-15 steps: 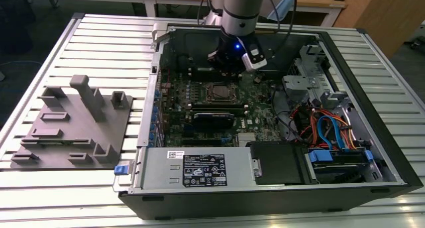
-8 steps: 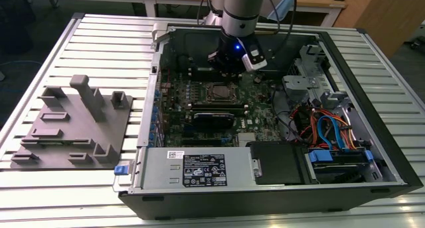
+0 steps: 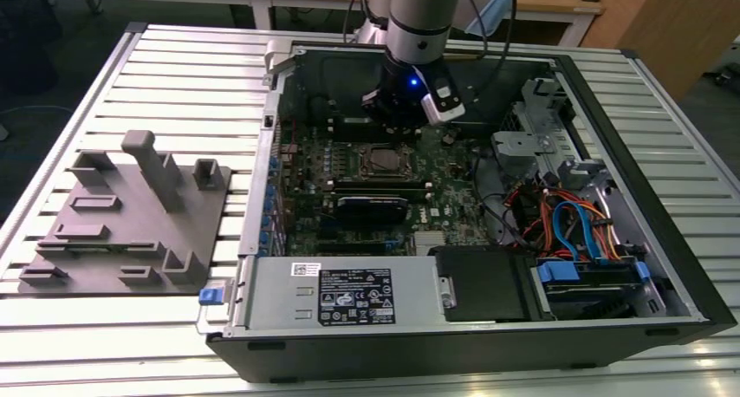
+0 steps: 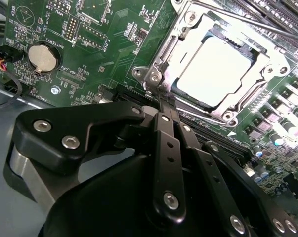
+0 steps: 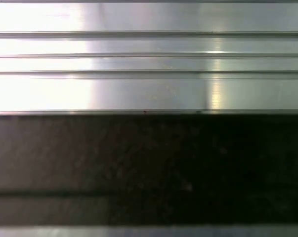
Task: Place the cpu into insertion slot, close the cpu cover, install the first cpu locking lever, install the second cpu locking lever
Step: 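Install the first cpu locking lever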
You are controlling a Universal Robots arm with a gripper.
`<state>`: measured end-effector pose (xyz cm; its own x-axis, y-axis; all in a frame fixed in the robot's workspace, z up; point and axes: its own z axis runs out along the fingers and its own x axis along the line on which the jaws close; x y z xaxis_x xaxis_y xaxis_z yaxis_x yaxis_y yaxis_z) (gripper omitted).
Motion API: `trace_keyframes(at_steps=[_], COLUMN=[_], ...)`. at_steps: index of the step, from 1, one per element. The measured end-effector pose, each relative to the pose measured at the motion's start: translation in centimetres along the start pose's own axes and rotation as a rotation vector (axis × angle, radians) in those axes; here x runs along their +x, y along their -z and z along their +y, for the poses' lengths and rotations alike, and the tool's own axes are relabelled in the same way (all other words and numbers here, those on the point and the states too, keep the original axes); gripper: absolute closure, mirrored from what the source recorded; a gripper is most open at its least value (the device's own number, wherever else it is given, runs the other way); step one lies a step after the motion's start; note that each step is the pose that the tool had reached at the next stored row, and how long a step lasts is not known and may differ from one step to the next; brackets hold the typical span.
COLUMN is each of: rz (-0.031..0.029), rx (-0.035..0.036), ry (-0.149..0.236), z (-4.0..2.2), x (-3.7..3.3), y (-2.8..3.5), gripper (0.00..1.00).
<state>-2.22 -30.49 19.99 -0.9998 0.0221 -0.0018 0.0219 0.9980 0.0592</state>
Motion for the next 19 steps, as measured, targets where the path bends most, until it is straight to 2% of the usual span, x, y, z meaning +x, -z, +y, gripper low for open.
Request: trace_keyframes(at_steps=[2,4,9,13,16,17,19], rz=[0.0000,-0.0001,0.0000,-0.0002,-0.0003,-0.0003,-0.0007], rx=[0.0005,0.0039,0.0205,0.0238,0.0231,0.0210,0.0120], ry=[0.000,0.000,0.000,0.000,0.000,0.000,0.000], z=[0.00,0.00,-0.04,-0.03,-0.04,-0.03,-0.01], x=[0.00,-0.01,-0.03,-0.07,-0.07,-0.08,-0.09], y=[0.00,-0.02,-0.20,-0.45,-0.46,-0.46,-0.50], gripper=[0.89,0.89,0.89,0.89,0.89,0.89,0.89])
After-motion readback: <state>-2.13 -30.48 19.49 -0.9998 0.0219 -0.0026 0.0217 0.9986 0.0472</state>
